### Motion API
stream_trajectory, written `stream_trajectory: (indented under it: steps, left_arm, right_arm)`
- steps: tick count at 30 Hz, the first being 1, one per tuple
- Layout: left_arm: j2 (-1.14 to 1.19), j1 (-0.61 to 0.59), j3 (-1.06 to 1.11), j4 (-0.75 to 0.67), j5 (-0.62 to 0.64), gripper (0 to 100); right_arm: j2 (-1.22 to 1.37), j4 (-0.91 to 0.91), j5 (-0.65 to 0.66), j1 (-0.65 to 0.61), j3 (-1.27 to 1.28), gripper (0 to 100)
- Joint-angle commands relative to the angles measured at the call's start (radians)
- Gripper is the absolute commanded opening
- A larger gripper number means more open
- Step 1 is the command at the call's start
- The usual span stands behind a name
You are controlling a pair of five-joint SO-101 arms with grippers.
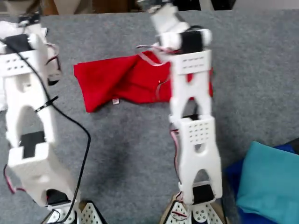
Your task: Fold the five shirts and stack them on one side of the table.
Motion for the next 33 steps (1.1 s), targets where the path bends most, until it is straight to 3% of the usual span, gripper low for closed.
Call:
stream_trajectory:
  steps: [1, 10, 14, 18, 21, 24, 29, 33]
  left_arm:
    - [-0.105, -0.17, 0.06, 0.009, 0.038, 2]
    - [-0.084, -0.713, 0.074, 0.005, 0.06, 2]
    - [-0.048, -0.844, 0.072, 0.005, 0.06, 2]
    - [0.01, -0.885, 0.072, 0.005, 0.06, 2]
    - [0.053, -0.872, 0.074, 0.006, 0.061, 2]
    - [0.077, -0.776, 0.074, 0.008, 0.061, 2]
    - [0.09, -0.488, 0.063, 0.005, 0.061, 4]
    - [0.091, -0.226, 0.063, -0.028, 0.071, 20]
  right_arm:
    - [-0.048, -0.051, -0.13, -0.14, -0.018, 3.4]
    - [-0.035, -0.31, -0.43, -0.46, 0.269, 11.7]
    - [-0.036, -0.476, -0.523, -0.486, 0.401, 11.7]
    - [-0.035, -0.578, -0.577, -0.495, 0.453, 11.8]
    - [-0.036, -0.608, -0.575, -0.501, 0.492, 11.8]
    - [-0.047, -0.539, -0.578, -0.438, 0.449, 11.8]
    - [-0.074, -0.301, -0.578, -0.22, 0.248, 11.8]
    - [-0.073, -0.133, -0.574, -0.002, 0.087, 11.8]
